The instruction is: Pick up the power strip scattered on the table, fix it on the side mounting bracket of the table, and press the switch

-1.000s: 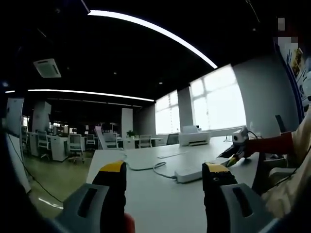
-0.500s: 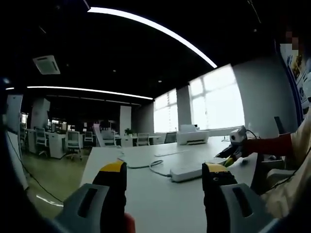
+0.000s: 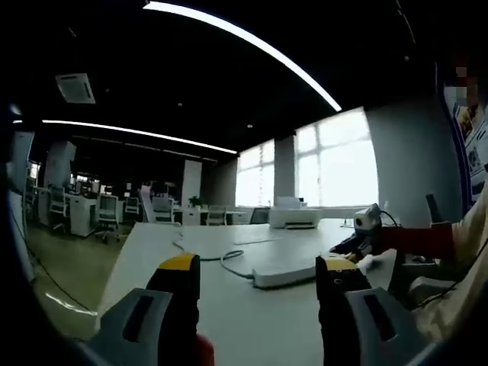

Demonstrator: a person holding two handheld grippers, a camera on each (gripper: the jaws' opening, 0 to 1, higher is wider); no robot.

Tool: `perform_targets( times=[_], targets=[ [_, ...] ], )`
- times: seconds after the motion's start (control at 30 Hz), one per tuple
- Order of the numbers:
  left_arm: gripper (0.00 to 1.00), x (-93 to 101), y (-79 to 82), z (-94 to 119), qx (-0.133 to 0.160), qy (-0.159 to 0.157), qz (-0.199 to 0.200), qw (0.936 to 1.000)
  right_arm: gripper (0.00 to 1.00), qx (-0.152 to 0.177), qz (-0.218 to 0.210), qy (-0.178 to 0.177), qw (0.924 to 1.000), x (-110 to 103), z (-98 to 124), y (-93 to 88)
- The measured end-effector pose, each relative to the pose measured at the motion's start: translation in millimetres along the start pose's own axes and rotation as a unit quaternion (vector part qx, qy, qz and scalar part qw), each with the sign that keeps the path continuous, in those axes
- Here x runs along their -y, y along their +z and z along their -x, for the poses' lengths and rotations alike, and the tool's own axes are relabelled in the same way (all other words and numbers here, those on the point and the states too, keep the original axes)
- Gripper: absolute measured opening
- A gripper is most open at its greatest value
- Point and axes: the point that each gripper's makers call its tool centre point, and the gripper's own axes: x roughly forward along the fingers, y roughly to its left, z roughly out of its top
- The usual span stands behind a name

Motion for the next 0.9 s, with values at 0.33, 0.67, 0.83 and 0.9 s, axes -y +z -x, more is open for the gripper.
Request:
perform_targets(
  times=[0.33, 0.67, 0.83, 0.9],
  targets=[
    [0.65, 10.4, 5.9, -16, 0.02, 0.005, 0.034, 0.9992, 0.46, -0.007, -0.042, 0.004, 0.9991, -1, -1, -1.2],
    [0.64, 18.9, 1.8, -30, 0.041, 0.007, 0.146, 0.9885, 0.46, -0.004, -0.064, 0.004, 0.998, -4, -2, -1.3],
    [0.67, 12.7, 10.6, -31, 0.06, 0.012, 0.193, 0.9793, 0.46, -0.003, -0.063, 0.002, 0.998, -5, -2, -1.2],
    [0.68, 9.2, 13.4, -32, 0.07, 0.02, 0.21, 0.975, 0.46, -0.003, -0.064, 0.001, 0.9979, -5, -2, -1.2]
  ],
)
